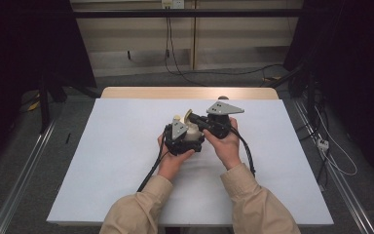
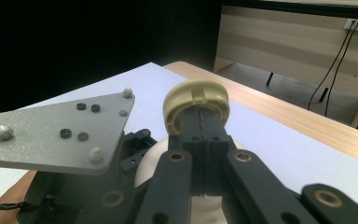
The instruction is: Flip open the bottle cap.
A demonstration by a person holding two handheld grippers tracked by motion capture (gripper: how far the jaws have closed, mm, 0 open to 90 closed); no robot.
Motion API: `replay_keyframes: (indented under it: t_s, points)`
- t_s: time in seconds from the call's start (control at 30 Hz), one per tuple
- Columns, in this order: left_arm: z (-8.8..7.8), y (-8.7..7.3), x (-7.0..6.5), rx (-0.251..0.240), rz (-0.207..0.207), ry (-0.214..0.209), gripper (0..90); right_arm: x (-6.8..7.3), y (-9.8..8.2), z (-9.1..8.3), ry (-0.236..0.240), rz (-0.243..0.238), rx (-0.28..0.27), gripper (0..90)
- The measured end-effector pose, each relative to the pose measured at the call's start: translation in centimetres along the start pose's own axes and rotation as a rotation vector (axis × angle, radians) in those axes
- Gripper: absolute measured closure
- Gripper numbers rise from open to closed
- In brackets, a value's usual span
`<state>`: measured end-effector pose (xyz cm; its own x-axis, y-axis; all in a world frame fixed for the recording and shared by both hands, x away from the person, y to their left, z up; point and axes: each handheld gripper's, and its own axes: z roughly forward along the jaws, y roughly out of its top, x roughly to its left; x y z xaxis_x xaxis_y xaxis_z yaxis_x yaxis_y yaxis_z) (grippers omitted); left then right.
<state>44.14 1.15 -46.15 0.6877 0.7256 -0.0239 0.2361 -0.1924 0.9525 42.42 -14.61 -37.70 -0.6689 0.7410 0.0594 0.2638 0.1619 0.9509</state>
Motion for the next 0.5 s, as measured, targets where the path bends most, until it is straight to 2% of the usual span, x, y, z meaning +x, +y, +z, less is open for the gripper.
replay_keyframes:
  t_s: [0.5]
  points:
    - [-0.02,0.02,0.04,0.002,0.012,0.003,5.0,-0.02,0.19,0.44,0.007,-0.005,-0.004,90.0]
